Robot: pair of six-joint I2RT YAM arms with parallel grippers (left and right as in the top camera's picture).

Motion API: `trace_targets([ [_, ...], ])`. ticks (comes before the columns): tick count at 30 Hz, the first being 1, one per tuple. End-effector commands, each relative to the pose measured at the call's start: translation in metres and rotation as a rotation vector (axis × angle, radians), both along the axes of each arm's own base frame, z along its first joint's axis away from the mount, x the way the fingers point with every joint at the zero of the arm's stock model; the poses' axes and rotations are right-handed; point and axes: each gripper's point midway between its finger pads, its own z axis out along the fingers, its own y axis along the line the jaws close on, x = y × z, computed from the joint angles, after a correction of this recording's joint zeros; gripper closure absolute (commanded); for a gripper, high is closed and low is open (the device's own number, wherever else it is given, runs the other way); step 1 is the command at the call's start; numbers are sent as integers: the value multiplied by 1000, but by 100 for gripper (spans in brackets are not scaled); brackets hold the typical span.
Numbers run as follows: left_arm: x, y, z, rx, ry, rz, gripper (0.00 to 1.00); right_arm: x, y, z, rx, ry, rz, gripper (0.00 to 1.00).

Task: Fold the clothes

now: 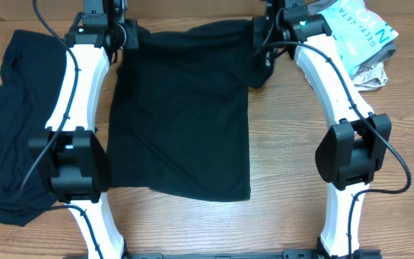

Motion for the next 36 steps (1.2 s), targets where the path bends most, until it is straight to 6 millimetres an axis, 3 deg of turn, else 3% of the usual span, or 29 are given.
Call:
trace_targets([
  [1,6,17,15,49,-49,66,0,7,-14,23,-8,-55,-35,0],
  [4,0,18,36,54,-52,73,0,-5,-21,46,-5,-50,-44,0],
  [8,-24,17,82,27,-56,88,0,-45,-25,95,7,-22,-28,0],
  [12,-69,7,128,-8,-46,57,0,-104,-21,135,50,43,49,0],
  [14,-102,-1,152,-43,-37,54,0,-146,-24,153,50,86,88,0],
  [17,-143,-5,182,-61,-49,75,0,-182,-30,169,61,118,79,0],
  [21,-188,-8,207,-59,-58,100,0,-224,-38,185,96,160,29,0],
  [24,-216,-9,207,-68,-12,115,0,-249,-43,186,122,218,-21,0],
  [28,-245,-7,186,-75,123,149,0,-260,-44,178,151,267,-66,0],
  [31,-259,-3,167,-62,215,181,0,-267,-46,157,145,344,-93,0],
  [36,-270,14,129,-12,337,313,0,-283,-48,98,80,530,-120,2],
])
